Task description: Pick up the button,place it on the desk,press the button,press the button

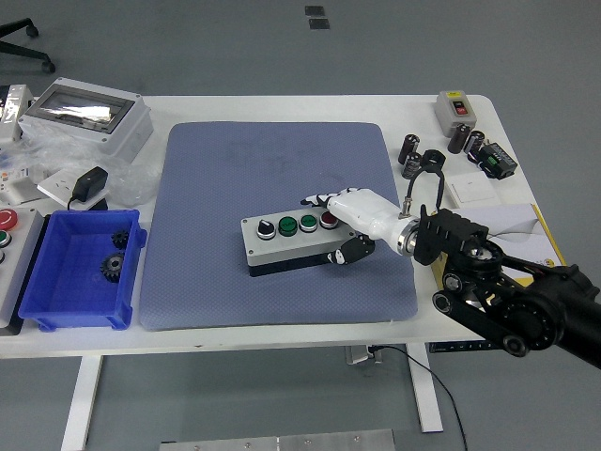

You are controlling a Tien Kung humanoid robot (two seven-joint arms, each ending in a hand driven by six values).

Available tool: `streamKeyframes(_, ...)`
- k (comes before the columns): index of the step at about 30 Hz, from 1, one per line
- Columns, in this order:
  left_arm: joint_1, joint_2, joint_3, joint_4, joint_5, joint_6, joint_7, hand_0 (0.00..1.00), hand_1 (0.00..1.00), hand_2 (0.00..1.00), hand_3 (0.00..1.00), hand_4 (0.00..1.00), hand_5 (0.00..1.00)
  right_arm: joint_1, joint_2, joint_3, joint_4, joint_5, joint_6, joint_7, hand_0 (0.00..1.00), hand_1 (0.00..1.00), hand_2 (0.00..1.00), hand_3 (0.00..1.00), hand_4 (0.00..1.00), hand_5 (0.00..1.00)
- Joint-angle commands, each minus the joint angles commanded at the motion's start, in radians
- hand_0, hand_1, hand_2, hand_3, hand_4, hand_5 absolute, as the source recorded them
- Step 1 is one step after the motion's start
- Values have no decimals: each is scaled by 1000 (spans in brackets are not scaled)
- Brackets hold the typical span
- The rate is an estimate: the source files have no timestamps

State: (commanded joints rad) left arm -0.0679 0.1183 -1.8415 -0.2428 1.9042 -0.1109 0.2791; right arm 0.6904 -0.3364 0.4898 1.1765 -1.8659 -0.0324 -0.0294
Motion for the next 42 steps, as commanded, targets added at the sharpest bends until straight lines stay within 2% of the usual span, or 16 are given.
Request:
streamKeyframes(7,0,1,-7,-1,7,-11,-6,671,552,499,556,312,21,3,-19,-2,20,20,31,-13,903,835,892,994,745,131)
streamKeyframes(8,0,2,-7,-1,7,-12,-7,671,551,497,555,309,10,3,-22,-2,23,24,33,-13,910,858,938,998,763,153)
streamKeyframes(14,1,3,-9,-2,9,-16,-9,671,551,497,555,309,10,6,-64,-1,49,64,45,-8,910,858,938,998,763,153)
streamKeyframes(15,1,3,-9,-2,10,-16,-10,670,550,496,555,299,2,6,-71,-1,53,71,46,-6,924,870,964,998,770,171)
streamKeyframes(20,1,3,-12,0,16,-17,-15,670,550,496,555,299,2,10,-103,-5,72,118,53,8,924,870,964,998,770,171)
streamKeyframes(34,0,5,-17,3,24,-16,-23,668,541,488,550,278,2,15,-152,-9,98,224,83,39,927,862,966,998,774,193)
streamKeyframes(42,0,7,-15,3,24,-15,-23,668,540,487,550,278,2,19,-184,-26,118,304,118,64,928,864,966,998,765,208)
